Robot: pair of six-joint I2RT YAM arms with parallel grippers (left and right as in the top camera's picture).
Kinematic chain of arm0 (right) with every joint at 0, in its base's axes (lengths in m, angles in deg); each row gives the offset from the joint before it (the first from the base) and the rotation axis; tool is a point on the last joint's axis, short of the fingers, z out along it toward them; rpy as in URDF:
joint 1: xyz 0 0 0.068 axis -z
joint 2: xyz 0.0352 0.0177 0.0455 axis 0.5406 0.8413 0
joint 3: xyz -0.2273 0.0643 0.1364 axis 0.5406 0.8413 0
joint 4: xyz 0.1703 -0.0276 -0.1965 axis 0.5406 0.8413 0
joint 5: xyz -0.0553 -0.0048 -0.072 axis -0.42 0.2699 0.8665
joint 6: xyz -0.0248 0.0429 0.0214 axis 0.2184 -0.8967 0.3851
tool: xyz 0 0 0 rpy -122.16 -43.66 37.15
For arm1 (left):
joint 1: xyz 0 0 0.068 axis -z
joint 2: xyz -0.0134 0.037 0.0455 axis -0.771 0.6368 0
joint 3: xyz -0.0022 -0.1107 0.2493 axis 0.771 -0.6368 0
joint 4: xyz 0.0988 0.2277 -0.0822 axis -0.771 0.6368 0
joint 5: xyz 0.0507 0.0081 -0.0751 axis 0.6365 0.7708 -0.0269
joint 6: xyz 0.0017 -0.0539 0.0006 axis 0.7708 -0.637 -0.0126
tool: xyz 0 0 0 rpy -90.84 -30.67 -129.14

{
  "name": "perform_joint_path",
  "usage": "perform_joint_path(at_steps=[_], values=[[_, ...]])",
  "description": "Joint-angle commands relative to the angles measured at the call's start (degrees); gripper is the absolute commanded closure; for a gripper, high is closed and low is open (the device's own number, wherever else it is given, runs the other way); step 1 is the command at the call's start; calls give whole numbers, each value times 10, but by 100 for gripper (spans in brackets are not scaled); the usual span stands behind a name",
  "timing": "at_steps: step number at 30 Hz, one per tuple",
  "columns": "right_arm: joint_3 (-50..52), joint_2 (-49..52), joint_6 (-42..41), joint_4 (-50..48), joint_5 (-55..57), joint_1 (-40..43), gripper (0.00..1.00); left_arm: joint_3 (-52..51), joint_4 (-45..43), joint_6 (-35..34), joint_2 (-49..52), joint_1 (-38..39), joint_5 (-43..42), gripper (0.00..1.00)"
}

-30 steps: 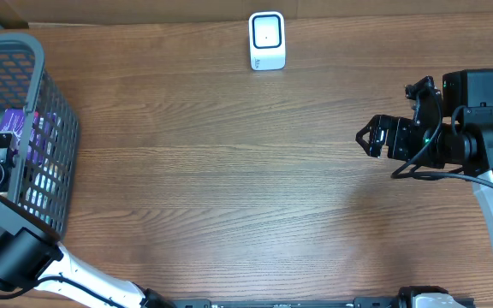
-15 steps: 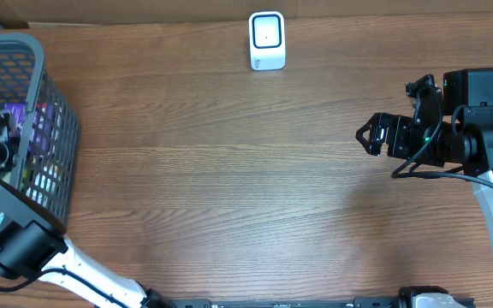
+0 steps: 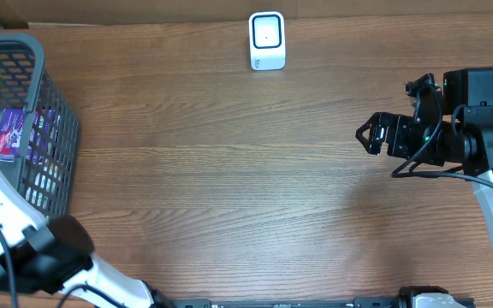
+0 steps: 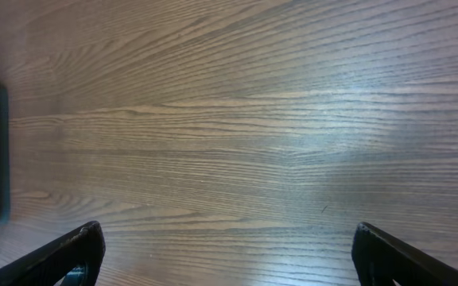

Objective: Scan the item barcode
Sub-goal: 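Carry the green tea carton out and drop it on the table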

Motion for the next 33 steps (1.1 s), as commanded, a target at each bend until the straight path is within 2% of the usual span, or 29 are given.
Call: perform_joint_path(at_steps=[1, 2, 3, 8, 13, 18, 20, 21, 23, 27, 28, 30, 33], values=[[-15, 1, 2, -3, 1, -3, 0, 23, 18, -8, -74, 84, -55, 86], [-15, 1, 2, 0, 1, -3, 0, 23, 45, 5, -88, 135, -51, 89], [-15, 1, 2, 2, 1, -3, 0, 23, 70, 5, -90, 174, -45, 96], [-15, 1, 2, 4, 1, -3, 0, -30, 174, 28, -54, 343, -3, 95], [-15, 1, 2, 4, 1, -3, 0, -116, 184, 93, 19, 459, 2, 94], [-15, 1, 2, 3, 2, -3, 0, -170, 165, 94, 123, 537, 56, 93], [-15, 1, 2, 3, 5, -3, 0, -173, 161, 94, 175, 561, 56, 89], [-15, 1, 2, 4, 8, -3, 0, -173, 160, 92, 194, 570, 56, 86], [-15, 1, 2, 4, 8, -3, 0, -173, 157, 92, 220, 585, 57, 73], [-15, 1, 2, 3, 8, -3, 0, -167, 148, 91, 225, 594, 75, 32], [-15, 1, 2, 3, 8, -3, 0, -151, 153, 78, 222, 593, 83, 16], [-15, 1, 2, 3, 8, -3, 0, -127, 164, 61, 216, 589, 85, 0], [-15, 1, 2, 4, 7, -3, 0, -39, 207, 28, 192, 566, 103, 0]])
